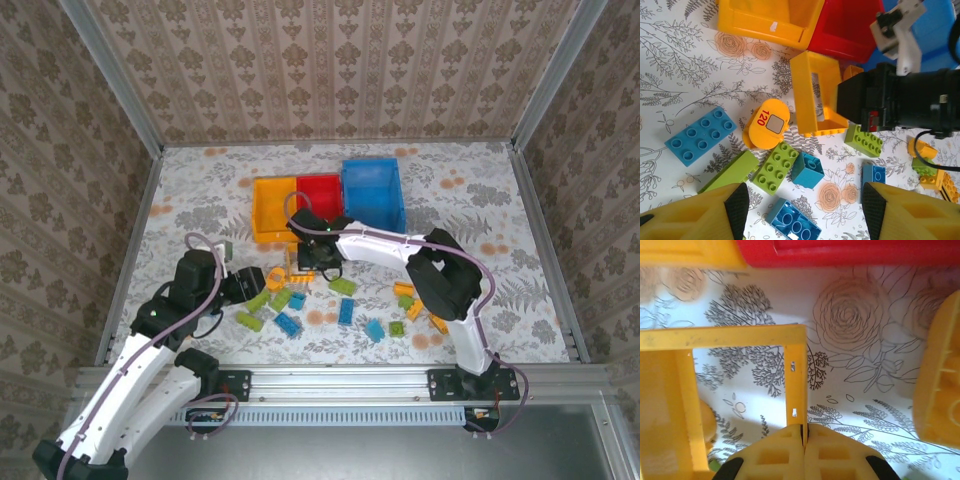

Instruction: Sort the legos into containers by color

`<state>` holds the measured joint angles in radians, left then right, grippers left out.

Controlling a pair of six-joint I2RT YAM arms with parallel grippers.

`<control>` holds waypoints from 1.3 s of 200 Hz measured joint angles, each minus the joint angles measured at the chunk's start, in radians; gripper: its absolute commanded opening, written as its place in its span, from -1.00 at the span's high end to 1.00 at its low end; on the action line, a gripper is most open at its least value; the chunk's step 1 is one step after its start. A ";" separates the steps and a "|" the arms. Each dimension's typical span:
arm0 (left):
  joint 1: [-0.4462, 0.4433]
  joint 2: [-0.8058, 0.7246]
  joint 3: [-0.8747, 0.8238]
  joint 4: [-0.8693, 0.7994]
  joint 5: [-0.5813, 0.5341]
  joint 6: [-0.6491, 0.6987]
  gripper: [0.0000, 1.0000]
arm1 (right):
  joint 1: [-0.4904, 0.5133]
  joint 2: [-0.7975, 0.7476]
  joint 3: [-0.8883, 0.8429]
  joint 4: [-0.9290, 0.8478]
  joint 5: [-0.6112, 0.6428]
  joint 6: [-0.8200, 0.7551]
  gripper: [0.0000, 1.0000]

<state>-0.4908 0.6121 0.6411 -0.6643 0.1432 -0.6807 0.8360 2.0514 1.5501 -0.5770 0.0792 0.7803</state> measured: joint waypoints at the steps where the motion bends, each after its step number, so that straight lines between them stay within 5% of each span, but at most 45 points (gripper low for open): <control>1: 0.000 0.003 0.002 0.000 0.000 0.000 -0.29 | 0.000 -0.002 0.002 -0.002 0.002 -0.001 1.00; 39: -0.027 0.150 0.122 0.031 -0.006 0.015 -0.29 | -0.055 -0.166 0.052 -0.090 0.086 -0.069 1.00; 86: -0.185 0.480 0.435 0.100 -0.080 0.115 -0.29 | -0.327 -0.314 0.053 -0.108 0.106 -0.175 1.00; 126: -0.354 0.803 0.742 0.111 -0.199 0.241 -0.29 | -0.446 -0.128 0.176 -0.164 0.050 -0.262 1.00; 164: -0.412 1.009 0.896 0.096 -0.282 0.301 -0.29 | -0.483 0.082 0.350 -0.239 -0.005 -0.310 1.00; 211: -0.414 1.080 0.939 0.062 -0.325 0.316 -0.29 | -0.498 0.283 0.608 -0.340 -0.021 -0.341 1.00; 260: -0.420 1.079 0.936 0.058 -0.346 0.315 -0.28 | -0.498 0.349 0.650 -0.393 -0.020 -0.341 0.72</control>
<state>-0.9112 1.6913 1.5768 -0.6060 -0.2031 -0.3653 0.3382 2.4001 2.2005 -0.9703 0.0589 0.4389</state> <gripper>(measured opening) 0.640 0.085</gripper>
